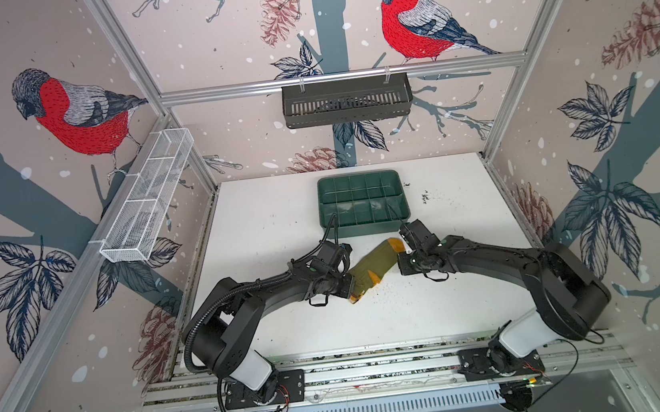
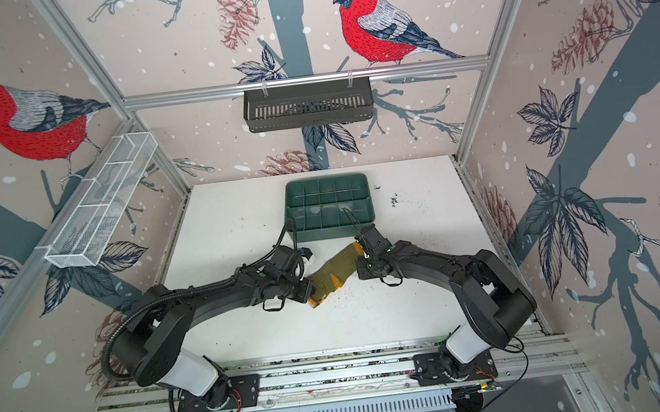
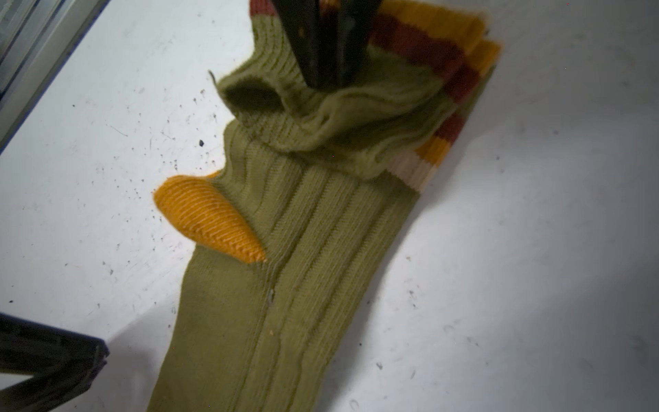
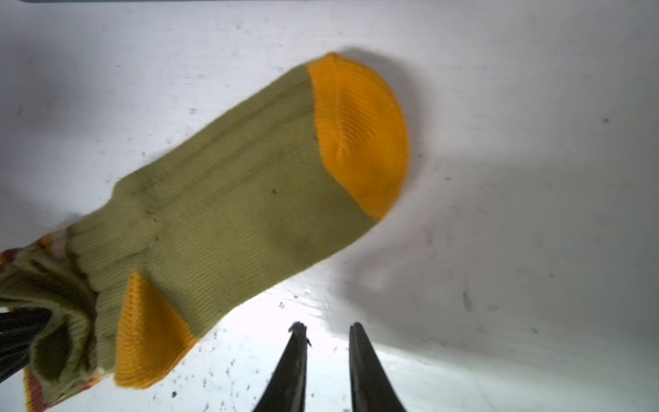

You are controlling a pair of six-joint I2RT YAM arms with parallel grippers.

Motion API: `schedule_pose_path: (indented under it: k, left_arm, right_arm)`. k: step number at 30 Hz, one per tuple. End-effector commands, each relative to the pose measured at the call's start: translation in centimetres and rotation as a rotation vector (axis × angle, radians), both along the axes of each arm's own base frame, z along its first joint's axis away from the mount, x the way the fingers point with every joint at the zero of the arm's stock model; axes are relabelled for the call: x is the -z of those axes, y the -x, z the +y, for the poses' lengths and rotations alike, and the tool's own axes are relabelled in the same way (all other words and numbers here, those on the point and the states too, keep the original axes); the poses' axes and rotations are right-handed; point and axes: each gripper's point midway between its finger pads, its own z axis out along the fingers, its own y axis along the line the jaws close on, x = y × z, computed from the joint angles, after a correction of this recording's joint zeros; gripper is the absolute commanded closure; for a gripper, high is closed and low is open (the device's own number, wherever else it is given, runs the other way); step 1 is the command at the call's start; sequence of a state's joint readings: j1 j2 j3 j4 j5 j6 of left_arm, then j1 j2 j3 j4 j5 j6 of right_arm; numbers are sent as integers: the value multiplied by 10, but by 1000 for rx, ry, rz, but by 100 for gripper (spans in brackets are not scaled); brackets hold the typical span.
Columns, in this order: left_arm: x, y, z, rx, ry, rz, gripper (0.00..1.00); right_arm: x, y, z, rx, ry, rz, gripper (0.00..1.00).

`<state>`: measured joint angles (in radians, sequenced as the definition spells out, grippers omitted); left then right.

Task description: Roll the socks

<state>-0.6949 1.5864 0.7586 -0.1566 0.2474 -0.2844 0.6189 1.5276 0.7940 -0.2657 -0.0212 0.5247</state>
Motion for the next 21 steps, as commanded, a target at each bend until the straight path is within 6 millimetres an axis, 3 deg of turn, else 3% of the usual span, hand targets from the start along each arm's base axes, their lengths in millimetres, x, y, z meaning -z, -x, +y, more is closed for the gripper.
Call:
schedule_pose_path:
  k: [1, 6, 13, 16, 21]
  left_arm:
    - [9, 7, 10, 17, -59, 33, 87]
    - [-12, 3, 3, 9, 23, -6, 81]
    - [-83, -9, -2, -36, 257, -121, 67]
    - [-118, -22, 23, -168, 332, -214, 67]
    - [-183, -37, 109, -545, 390, -522, 60]
  right_arm:
    - [-14, -7, 3, -1, -18, -58, 72]
    - [-64, -6, 25, -101, -26, -214, 62]
    - [-89, 25, 68, -282, 67, -296, 53]
    - [-94, 44, 91, -355, 88, -327, 51]
    - [-73, 70, 132, -460, 155, -300, 49]
